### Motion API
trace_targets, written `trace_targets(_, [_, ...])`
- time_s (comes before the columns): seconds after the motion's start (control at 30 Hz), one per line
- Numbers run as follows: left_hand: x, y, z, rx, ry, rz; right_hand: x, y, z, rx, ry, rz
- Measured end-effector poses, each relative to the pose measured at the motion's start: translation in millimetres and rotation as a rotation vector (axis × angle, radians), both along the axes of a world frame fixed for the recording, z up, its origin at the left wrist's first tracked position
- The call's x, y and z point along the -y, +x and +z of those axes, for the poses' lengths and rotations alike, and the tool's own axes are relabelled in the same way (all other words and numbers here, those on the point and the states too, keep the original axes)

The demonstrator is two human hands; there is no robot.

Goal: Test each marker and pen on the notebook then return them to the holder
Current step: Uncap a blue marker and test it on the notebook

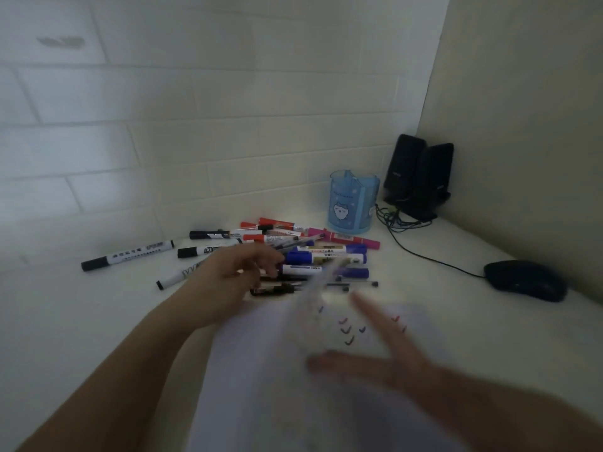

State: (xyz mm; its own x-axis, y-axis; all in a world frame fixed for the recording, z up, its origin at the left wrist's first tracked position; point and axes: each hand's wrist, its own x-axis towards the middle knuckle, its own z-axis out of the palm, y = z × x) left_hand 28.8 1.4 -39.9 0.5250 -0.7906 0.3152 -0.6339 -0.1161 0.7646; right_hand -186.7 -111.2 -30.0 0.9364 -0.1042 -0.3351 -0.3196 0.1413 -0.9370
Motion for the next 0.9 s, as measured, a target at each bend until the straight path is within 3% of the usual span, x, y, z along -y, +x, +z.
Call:
trace_targets(0.07, [2.9, -5.8, 9.5, -0.354, -0.227, -0.019, -5.3, -0.6, -0.2, -0.003, -0.125, 0.214])
trace_targets(0.13, [3.0, -12.8, 16.6, -0.455, -0.229, -0.097, -0.1, -15.2, -5.1, 0.101, -0.353, 0.448])
trace_targets(0.17, [2.7, -17.2, 16.9, -0.372, -0.138, -0.119, 6.4, -24.3, 0.3, 0.141, -0.433, 0.415])
trace_targets(0.23, [5.6, -29.3, 12.1, -0.017, 0.163, -0.147, 25.7, -37.3, 16.9, 0.149, -0.410, 0.365])
trace_targets(0.27, [8.1, -33.9, 7.5, 0.161, 0.307, -0.150, 35.5, -40.3, 22.3, 0.214, -0.503, 0.288])
trace_targets(0.3, [10.9, -36.7, 3.2, 0.282, 0.403, -0.159, 47.8, -41.5, 19.3, 0.254, -0.624, 0.192])
trace_targets(0.37, [13.6, -41.1, 0.9, 0.382, 0.460, -0.219, 77.5, -38.0, 5.3, 0.206, -1.089, 0.067])
trace_targets(0.4, [12.6, -41.7, 2.3, 0.394, 0.443, -0.260, 88.3, -37.0, -1.0, 0.129, -1.309, 0.085])
trace_targets(0.43, [11.9, -43.3, 4.8, 0.411, 0.435, -0.305, 97.1, -37.8, -4.7, 0.069, -1.402, 0.108])
trace_targets(0.57, [16.4, -61.0, 6.6, 0.430, 0.460, -0.341, 95.8, -31.6, -16.9, 0.092, -1.336, 0.115])
trace_targets(0.77, [30.2, -70.5, -9.3, 0.469, 0.510, 0.010, 68.6, -21.2, -19.3, 0.096, -1.413, 0.122])
trace_targets(0.9, [35.3, -69.8, -9.6, 0.475, 0.474, 0.017, 82.1, 2.0, -17.2, 0.104, -1.423, -0.235])
